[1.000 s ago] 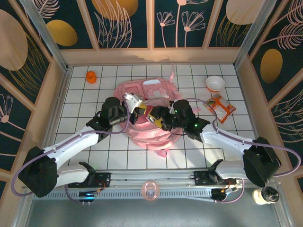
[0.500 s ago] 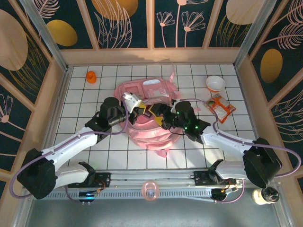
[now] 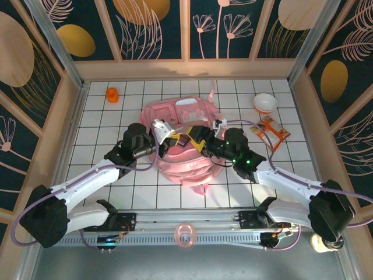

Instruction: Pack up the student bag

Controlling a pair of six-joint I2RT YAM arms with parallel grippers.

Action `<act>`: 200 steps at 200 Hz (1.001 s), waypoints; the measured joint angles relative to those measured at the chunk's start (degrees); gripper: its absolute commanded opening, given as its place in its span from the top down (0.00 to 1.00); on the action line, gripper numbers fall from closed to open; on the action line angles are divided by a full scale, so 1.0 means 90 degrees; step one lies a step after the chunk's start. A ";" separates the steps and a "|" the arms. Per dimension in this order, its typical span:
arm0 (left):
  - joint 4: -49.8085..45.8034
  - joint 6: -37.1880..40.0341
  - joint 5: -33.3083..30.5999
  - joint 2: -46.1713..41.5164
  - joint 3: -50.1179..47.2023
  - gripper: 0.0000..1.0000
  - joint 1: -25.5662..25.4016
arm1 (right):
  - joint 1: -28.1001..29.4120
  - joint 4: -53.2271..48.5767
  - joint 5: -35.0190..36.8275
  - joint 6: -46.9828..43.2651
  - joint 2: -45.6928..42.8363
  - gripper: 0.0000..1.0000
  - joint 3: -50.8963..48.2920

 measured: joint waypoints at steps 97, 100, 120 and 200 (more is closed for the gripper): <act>-0.0262 0.0097 0.0100 -0.1010 -0.0262 0.34 -0.0034 | -0.0792 -0.1166 -0.0277 -0.0304 0.0126 0.85 0.0090; -0.0233 0.0032 0.0073 -0.1044 -0.0304 0.33 -0.0034 | -0.0818 -0.1258 -0.0284 -0.0338 0.0097 0.86 0.0114; -0.0180 -0.0221 0.0053 -0.1197 -0.0583 0.29 0.0114 | -0.1100 -0.1889 -0.0447 -0.0729 -0.0112 0.89 0.0316; 0.1090 -0.1824 0.1506 -0.0692 -0.1314 0.17 0.1370 | -0.2038 -0.3334 -0.1683 -0.2268 0.0194 0.97 0.1010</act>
